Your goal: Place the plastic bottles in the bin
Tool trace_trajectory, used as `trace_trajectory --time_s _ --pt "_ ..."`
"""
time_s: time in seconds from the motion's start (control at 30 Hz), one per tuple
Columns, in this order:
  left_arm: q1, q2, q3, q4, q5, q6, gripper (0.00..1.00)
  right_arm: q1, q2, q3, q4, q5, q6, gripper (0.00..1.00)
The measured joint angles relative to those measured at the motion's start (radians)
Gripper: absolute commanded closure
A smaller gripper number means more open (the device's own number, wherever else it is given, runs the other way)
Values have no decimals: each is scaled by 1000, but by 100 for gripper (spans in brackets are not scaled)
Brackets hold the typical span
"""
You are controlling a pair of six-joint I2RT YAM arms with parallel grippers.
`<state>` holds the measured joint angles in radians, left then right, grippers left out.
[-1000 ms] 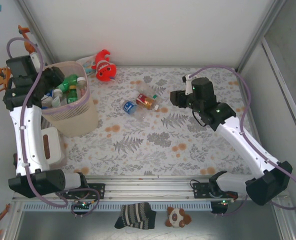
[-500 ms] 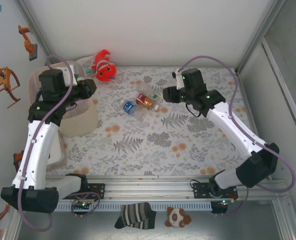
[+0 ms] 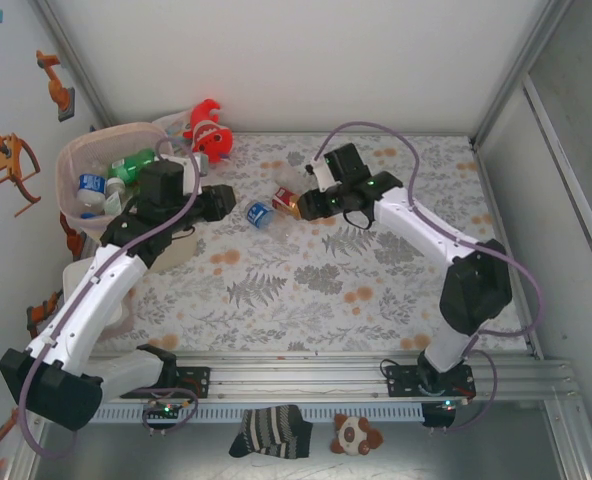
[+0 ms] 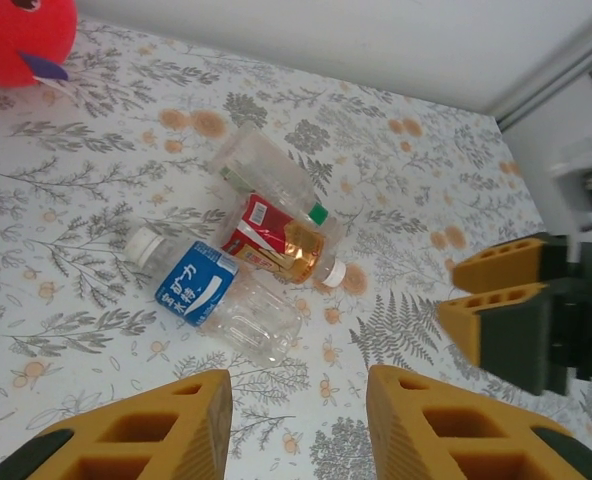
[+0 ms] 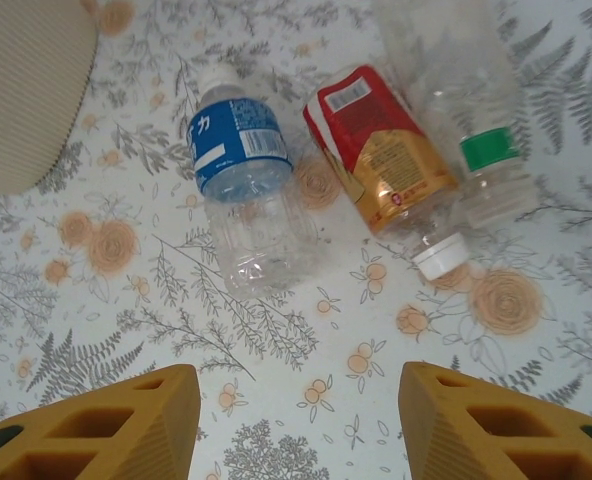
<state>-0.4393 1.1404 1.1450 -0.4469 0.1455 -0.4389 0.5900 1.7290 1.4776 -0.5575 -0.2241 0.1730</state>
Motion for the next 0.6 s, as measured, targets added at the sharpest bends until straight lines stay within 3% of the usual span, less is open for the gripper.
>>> trace_trajectory --time_s 0.43,0.6 --pt "-24 -4 -10 45 -23 -8 59 22 308 191 9 -50 -53 37" --pt "-24 -5 -10 47 -26 -8 59 44 382 264 -8 -56 -85 28"
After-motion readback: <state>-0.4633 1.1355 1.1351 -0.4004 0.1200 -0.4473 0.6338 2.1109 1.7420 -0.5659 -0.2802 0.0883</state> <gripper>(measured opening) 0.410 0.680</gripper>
